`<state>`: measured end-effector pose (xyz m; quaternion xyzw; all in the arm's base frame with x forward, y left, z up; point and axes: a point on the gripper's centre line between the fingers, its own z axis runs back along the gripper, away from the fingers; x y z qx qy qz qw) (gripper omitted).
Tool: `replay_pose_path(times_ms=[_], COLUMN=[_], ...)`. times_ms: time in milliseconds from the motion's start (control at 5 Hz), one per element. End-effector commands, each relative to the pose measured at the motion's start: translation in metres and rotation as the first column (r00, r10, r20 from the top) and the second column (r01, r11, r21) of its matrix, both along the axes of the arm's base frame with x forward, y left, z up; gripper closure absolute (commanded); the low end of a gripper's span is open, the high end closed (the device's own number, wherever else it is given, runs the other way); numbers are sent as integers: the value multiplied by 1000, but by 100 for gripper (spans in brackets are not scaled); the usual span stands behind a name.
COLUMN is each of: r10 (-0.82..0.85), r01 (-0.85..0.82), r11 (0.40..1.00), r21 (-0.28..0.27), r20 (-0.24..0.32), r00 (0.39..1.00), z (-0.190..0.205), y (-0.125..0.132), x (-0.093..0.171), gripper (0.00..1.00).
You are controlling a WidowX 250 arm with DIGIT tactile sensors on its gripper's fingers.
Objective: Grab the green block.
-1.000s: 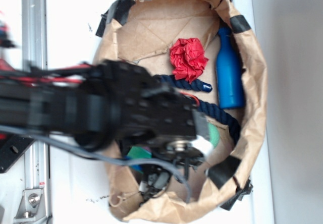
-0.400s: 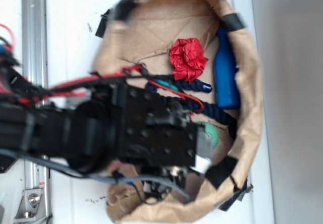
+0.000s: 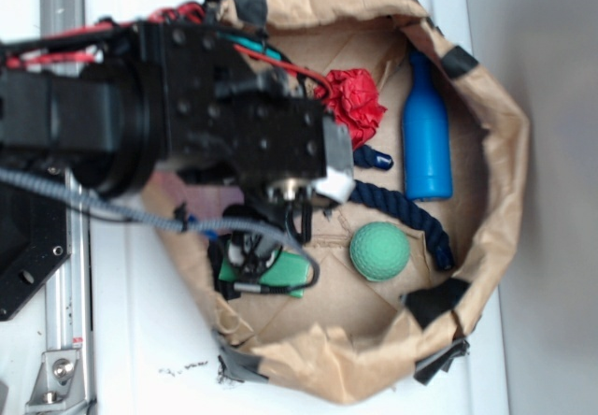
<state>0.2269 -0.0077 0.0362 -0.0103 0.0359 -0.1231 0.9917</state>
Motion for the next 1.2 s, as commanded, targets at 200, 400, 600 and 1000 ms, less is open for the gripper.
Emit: replay_pose_path(times_ms=[200, 400, 600, 1000], r10=[1, 9, 27, -60], r01=[4, -3, -18, 62], r11=[996, 992, 983, 982], r21=[-91, -127, -181, -177], r20=[58, 47, 48, 20], r00=[998, 999, 998, 998], z=[27, 21, 18, -7], y=[-26, -41, -59, -83], x=[4, 9, 10, 6], gripper=[0, 0, 0, 0])
